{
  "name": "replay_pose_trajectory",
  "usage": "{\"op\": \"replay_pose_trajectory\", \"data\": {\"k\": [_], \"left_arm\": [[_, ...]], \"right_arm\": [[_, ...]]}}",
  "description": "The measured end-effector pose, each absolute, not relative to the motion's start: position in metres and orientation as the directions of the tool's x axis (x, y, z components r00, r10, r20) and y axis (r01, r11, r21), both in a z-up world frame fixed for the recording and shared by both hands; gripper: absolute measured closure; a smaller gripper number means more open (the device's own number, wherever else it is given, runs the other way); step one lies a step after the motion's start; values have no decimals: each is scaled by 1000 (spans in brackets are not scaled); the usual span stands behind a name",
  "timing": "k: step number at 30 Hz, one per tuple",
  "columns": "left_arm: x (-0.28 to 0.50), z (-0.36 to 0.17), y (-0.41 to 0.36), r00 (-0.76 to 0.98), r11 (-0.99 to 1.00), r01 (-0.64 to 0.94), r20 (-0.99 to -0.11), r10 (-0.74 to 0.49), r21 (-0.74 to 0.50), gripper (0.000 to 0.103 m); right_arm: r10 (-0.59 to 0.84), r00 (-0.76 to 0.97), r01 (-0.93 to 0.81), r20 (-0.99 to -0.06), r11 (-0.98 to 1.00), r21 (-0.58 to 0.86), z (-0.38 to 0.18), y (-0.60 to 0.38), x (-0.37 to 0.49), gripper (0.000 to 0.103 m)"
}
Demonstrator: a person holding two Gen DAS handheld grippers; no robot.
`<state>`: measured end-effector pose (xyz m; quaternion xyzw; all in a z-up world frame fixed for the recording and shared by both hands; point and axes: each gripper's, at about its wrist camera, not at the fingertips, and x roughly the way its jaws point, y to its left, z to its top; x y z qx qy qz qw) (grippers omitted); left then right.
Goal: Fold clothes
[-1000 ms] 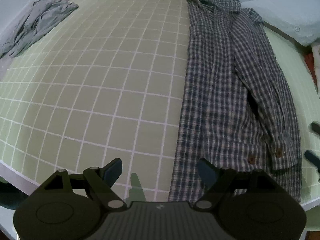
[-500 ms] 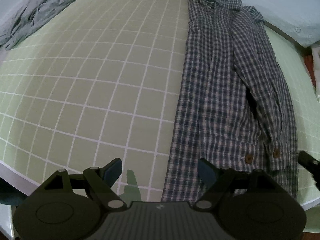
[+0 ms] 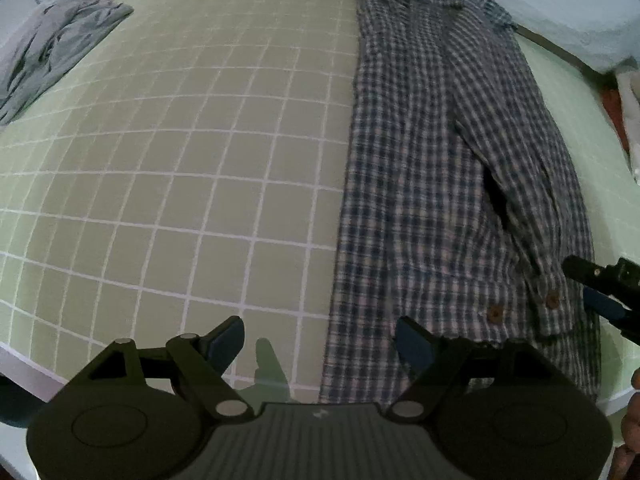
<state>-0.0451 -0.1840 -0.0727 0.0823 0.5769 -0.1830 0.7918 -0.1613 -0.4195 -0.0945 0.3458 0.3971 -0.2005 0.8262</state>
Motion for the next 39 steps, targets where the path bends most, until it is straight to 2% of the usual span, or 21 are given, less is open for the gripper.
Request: {"op": "replay_pose_trajectory", "data": {"k": [1,3,4,11,16,17,19,21,27,39], "left_arm": [[-43,-73,-183,267,923,376,-944,-195,-84,20],[-40,-73,-183,265,927,363,-944,-196,-91,20],[-38,-73,-182,264,929,357,-944,-198,-95,20],[-31,-75,-183,264,931,352,-943,-202,-101,20],[-27,-80,-188,239,931,352,-952,-190,-98,20],[-28,-81,-189,236,928,360,-954,-187,-93,20],[-30,-82,-191,230,922,377,-956,-182,-85,20],[-33,-84,-192,219,917,391,-959,-179,-82,20],[-44,-93,-192,193,897,438,-969,-157,-58,20],[-76,-101,-197,188,842,537,-965,-182,-54,20]], "right_arm": [[-46,608,589,-793,696,411,-94,-418,-160,49],[-23,613,564,-789,712,418,-93,-415,-159,88],[-17,613,558,-790,718,417,-92,-414,-160,97],[-34,679,584,-733,630,512,-54,-419,-207,100],[-22,586,670,-810,575,469,-83,-425,-217,100],[-21,571,680,-821,573,458,-86,-425,-217,99],[-48,553,687,-832,592,423,-83,-421,-215,90],[-96,543,685,-834,625,374,-78,-417,-215,47],[-162,487,668,-858,702,247,-84,-402,-206,28],[-148,416,630,-897,758,167,-103,-383,-206,18]]}}
